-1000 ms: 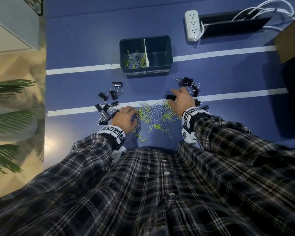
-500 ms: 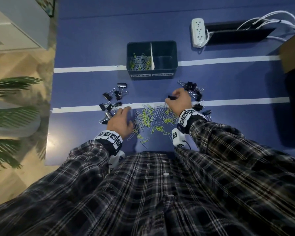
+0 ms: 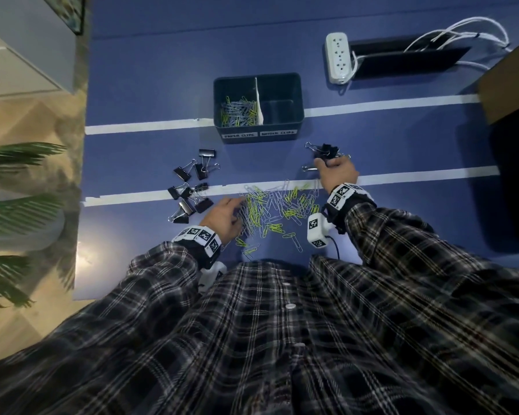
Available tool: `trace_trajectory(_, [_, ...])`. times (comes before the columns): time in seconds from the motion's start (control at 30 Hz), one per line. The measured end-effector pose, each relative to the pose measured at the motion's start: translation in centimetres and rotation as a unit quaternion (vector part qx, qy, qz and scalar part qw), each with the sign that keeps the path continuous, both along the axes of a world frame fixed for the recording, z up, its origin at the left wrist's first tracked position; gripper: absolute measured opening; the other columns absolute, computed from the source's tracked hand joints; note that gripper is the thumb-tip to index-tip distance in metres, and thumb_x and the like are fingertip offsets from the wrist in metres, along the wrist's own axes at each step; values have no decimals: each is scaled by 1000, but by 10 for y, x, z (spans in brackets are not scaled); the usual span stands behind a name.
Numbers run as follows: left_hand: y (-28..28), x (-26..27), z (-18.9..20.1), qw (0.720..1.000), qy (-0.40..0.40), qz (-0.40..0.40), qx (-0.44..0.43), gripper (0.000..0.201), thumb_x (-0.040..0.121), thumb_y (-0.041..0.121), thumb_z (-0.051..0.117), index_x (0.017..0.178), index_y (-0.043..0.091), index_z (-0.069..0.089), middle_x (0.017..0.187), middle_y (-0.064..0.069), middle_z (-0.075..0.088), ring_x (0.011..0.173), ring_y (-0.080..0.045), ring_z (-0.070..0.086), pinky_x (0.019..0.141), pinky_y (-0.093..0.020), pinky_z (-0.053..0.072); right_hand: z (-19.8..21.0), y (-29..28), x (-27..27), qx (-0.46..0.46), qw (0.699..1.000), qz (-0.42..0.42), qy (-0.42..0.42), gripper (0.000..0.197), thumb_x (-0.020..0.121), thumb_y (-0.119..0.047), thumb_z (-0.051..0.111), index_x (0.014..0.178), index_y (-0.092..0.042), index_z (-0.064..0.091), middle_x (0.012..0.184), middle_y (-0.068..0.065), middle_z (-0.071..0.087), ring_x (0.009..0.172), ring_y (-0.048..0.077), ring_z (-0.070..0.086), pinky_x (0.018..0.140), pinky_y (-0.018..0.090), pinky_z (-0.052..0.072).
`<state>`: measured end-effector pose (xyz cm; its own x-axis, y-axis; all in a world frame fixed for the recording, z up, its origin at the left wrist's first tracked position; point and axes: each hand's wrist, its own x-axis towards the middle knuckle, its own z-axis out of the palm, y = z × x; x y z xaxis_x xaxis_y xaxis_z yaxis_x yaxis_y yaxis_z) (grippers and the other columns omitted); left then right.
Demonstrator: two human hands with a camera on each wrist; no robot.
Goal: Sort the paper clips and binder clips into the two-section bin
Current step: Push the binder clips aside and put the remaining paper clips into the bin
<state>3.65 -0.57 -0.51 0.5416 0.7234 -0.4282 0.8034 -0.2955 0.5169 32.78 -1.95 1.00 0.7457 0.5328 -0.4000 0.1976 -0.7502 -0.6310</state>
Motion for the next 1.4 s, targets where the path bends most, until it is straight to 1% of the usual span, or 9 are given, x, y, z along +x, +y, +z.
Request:
trace_trajectory(0.07, [4,0,5,1000,-16,0,9,49,82,26,62,130,27,47,116,1,52,81,-12,60,84,-35,53,2,-2,1,13,999,22,-22,39,80,-48,68,101,-15,63,108,4,67,105,25,60,87,29,44])
trace_trajectory(0.2, [8,-19,14,999,25,-40,-15,15,77,40,65,80,27,58,76,11,62,66,-5,59,74,-32,56,8,-25,-8,90,978,139,-126,20,85,-33,63,99,-18,61,108,5,59,94,21,59,82,32,47])
trace_trajectory(0.33, [-11,-31,14,978,108,-132,-123,36,73,58,69,80,23,66,71,12,64,68,-3,62,72,-25,53,-6,-60,-24,-13,938,326,-117,34,84,-14,58,117,-17,60,120,9,54,97,27,60,85,40,53])
trace_trajectory(0.47, [-18,-23,2,987,107,-109,-56,33,70,53,75,78,25,62,73,15,61,71,-9,60,66,-21,46,-15,-73,-38,-89,896,410,-148,59,77,-8,57,135,-11,49,133,14,48,123,34,43,96,42,46])
trace_trajectory(0.7, [-13,4,4,995,41,-93,12,12,78,31,67,80,23,58,76,11,53,71,-10,50,64,-23,41,-4,-67,-47,-63,899,412,-136,52,81,-5,53,131,-14,55,130,12,54,123,31,46,97,40,46])
trace_trajectory(0.9, [-16,2,7,990,33,-134,35,17,83,38,63,80,22,56,75,11,54,69,-9,49,61,-23,38,-7,-52,-33,-77,922,328,-190,33,91,-10,49,121,-4,63,113,19,60,109,34,54,84,41,52])
trace_trajectory(1.17, [-10,-19,3,995,38,-57,72,13,82,36,58,79,24,54,77,10,52,75,-17,56,61,-25,43,-12,-43,-40,-95,924,322,-183,27,88,-2,51,112,0,64,97,23,66,88,35,66,75,43,57])
trace_trajectory(1.3, [-7,-28,0,993,34,-23,108,20,86,35,58,101,23,58,92,4,56,87,-18,56,67,-27,42,-15,-50,-37,-23,958,255,-127,16,84,-7,55,87,-2,69,91,16,61,73,27,59,70,29,50])
trace_trajectory(1.4, [-7,-22,-5,989,25,-55,132,37,90,34,55,127,26,53,113,-3,55,107,-23,51,80,-35,46,-13,-54,-28,-1,974,215,-65,18,88,-11,52,87,-2,67,89,17,66,75,24,56,69,23,39])
